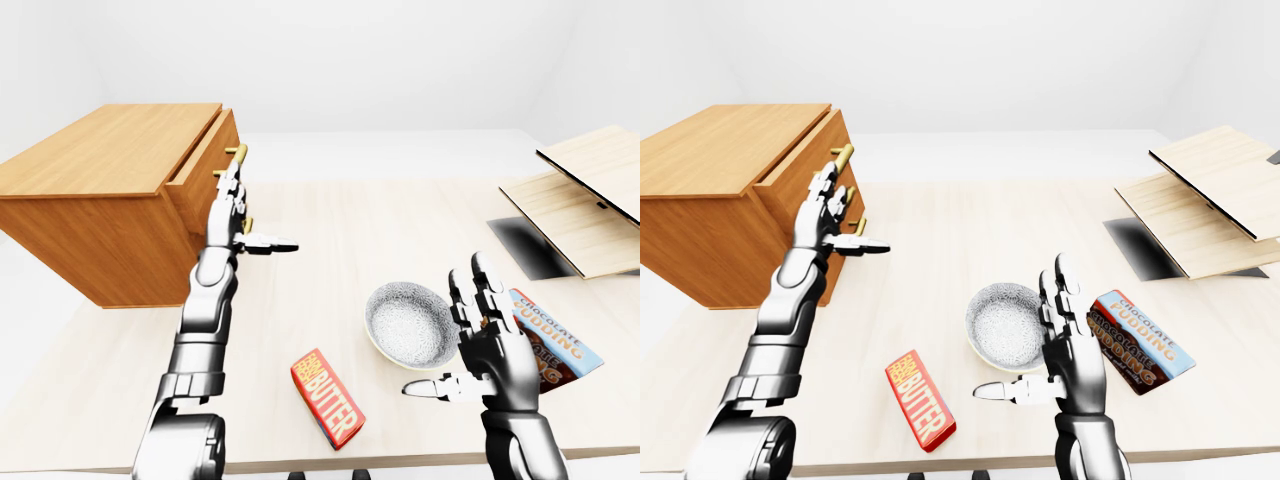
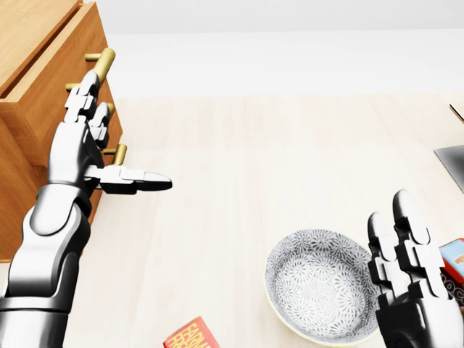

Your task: Close the top drawer of the cabinet and put the bowl on top of it.

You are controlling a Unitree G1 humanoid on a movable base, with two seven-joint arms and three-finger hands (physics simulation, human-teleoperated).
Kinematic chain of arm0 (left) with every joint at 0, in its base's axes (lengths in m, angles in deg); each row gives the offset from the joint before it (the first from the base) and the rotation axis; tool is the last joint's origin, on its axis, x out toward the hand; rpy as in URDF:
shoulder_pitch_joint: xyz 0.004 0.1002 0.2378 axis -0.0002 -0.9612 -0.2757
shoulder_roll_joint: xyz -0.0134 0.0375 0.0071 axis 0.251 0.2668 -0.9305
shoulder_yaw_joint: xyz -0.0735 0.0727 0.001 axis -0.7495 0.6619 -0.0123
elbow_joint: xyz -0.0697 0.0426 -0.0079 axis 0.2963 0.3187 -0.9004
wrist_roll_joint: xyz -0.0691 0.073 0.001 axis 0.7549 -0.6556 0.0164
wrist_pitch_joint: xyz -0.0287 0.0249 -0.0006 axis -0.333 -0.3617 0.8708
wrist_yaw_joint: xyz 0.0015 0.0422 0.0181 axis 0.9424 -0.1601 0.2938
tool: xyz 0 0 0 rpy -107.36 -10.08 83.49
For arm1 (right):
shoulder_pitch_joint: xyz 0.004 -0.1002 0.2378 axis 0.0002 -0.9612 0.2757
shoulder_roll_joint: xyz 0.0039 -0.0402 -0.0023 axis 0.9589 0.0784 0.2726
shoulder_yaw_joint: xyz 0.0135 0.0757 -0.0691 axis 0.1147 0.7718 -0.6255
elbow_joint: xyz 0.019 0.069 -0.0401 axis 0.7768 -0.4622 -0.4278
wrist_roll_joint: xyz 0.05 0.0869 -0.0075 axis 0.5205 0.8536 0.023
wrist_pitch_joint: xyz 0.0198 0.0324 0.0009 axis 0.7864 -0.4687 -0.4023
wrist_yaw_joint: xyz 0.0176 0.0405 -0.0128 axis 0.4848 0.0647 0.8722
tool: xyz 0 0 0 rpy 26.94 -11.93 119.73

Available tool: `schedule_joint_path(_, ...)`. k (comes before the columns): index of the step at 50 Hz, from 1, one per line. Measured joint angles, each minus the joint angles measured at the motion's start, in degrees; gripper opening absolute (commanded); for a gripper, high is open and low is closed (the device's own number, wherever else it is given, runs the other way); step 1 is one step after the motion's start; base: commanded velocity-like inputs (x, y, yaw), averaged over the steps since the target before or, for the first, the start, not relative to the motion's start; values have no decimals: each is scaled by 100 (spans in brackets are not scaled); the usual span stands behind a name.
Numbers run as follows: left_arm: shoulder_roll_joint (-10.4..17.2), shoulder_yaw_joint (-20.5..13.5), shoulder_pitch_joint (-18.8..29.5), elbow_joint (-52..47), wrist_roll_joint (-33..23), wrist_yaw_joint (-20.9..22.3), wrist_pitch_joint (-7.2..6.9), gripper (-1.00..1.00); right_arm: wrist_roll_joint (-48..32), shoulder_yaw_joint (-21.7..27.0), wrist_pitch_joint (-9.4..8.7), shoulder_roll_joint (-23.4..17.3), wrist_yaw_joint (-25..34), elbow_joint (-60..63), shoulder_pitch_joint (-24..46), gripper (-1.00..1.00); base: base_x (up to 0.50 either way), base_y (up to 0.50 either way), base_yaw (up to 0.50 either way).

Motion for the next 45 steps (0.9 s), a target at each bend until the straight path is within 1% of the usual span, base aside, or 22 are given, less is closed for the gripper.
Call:
schedule_joint_path(9,85,-61,72,94,91,-29,0,100,-15,-15,0,-5,-9,-16,5,100,0,0,0)
schedule_joint_path(18,172,-112,196,414,179,-50,0,100,-30,-57,0,-14,-8,6,-52,100,0,0,0)
schedule_joint_path(33,411,-229,729,1168,370,-46,0,100,-40,-100,0,-38,-22,46,-101,100,0,0,0)
schedule_joint_path(45,581,-311,937,1563,570,-73,0,100,-55,-123,0,-47,-34,29,-100,100,0,0,0)
